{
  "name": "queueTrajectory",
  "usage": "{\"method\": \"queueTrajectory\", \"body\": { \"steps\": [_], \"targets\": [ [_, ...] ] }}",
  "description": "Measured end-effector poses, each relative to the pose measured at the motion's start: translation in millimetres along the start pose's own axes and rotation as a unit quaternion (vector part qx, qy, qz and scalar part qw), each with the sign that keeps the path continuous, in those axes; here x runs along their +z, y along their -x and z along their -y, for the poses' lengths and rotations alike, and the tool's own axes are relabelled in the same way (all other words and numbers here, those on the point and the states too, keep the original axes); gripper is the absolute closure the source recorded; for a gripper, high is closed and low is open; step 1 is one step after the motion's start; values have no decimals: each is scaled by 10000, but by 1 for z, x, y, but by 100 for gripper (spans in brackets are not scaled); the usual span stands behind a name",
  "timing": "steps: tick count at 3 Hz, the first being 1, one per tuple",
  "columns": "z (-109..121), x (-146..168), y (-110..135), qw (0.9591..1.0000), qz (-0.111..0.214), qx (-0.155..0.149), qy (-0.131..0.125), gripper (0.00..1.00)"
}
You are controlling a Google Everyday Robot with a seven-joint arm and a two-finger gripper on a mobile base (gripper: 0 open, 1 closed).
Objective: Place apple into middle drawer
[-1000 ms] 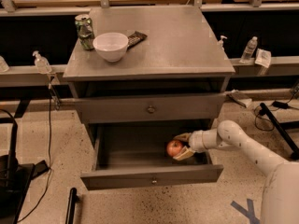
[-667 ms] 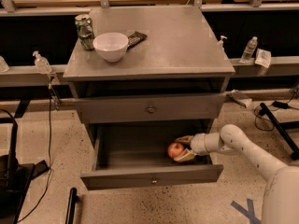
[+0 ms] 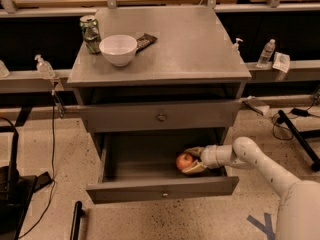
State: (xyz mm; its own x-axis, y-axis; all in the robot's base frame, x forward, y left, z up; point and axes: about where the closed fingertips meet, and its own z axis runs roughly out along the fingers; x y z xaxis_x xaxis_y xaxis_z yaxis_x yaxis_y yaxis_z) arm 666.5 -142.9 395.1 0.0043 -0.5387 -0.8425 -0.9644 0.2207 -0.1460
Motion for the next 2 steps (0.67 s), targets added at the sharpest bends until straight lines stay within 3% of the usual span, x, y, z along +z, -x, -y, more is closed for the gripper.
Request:
{"method": "queueTrajectory", "body": {
  "steps": [1,2],
  "targets": [
    [-1,3,0,10000,41,27,6,98],
    [-2,6,1,10000,50,28,27,75]
  ]
}}
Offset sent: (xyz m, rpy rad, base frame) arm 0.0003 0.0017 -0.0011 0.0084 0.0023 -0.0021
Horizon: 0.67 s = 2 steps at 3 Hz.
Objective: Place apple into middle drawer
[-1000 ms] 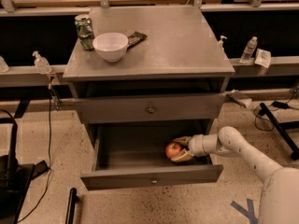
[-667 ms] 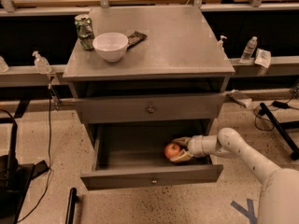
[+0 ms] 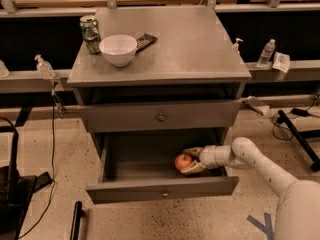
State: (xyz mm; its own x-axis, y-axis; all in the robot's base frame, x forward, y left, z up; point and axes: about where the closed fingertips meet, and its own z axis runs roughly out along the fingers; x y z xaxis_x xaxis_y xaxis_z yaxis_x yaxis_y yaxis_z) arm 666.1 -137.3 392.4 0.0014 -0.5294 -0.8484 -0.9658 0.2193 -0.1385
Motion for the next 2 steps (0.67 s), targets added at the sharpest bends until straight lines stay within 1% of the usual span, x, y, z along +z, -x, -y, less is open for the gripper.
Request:
{"method": "queueTrajectory", "body": {
  "steps": [1,2],
  "targets": [
    [-1,3,1,10000,10,2,22,53],
    [-3,7,1,10000,24,5,55,21]
  ]
}}
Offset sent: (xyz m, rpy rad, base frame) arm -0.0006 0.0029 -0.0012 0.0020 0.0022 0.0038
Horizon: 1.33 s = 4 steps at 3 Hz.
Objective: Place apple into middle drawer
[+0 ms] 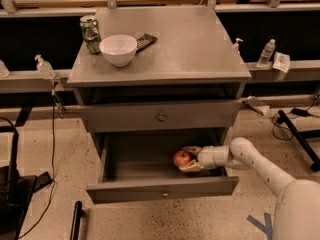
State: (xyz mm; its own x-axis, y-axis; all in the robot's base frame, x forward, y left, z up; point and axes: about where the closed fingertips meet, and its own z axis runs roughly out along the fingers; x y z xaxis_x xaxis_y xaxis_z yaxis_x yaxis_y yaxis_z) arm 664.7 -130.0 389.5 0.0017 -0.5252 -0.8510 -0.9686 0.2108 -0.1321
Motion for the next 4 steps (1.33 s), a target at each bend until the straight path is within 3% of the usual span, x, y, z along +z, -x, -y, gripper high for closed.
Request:
{"method": "queueTrajectory", "body": {
  "steps": [1,2,4],
  "targets": [
    [-2,3,1,10000,11,2,26,0],
    [-3,6,2,10000,62,33,71,0],
    [8,-6,40,9983,575,-64,68,0]
  ]
}}
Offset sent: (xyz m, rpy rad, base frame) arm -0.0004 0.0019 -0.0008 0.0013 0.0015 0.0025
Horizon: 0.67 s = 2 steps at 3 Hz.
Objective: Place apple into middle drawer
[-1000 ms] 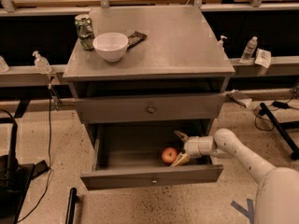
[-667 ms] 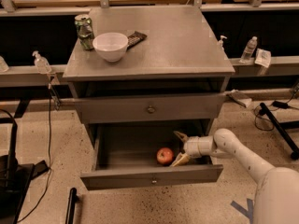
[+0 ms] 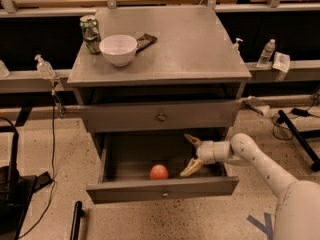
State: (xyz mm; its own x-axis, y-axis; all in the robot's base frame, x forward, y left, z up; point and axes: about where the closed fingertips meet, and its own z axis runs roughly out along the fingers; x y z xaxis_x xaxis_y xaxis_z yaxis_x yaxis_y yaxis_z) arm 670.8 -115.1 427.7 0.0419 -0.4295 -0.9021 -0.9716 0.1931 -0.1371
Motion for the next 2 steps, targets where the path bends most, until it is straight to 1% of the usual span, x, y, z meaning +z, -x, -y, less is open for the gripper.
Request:
{"method": "queueTrajectory", "body": {
  "steps": [1,2],
  "targets": [
    [4,-11,11,9997,162,111,-114,0],
    [5,-30,12,9984,303,450,-151,0]
  ]
}}
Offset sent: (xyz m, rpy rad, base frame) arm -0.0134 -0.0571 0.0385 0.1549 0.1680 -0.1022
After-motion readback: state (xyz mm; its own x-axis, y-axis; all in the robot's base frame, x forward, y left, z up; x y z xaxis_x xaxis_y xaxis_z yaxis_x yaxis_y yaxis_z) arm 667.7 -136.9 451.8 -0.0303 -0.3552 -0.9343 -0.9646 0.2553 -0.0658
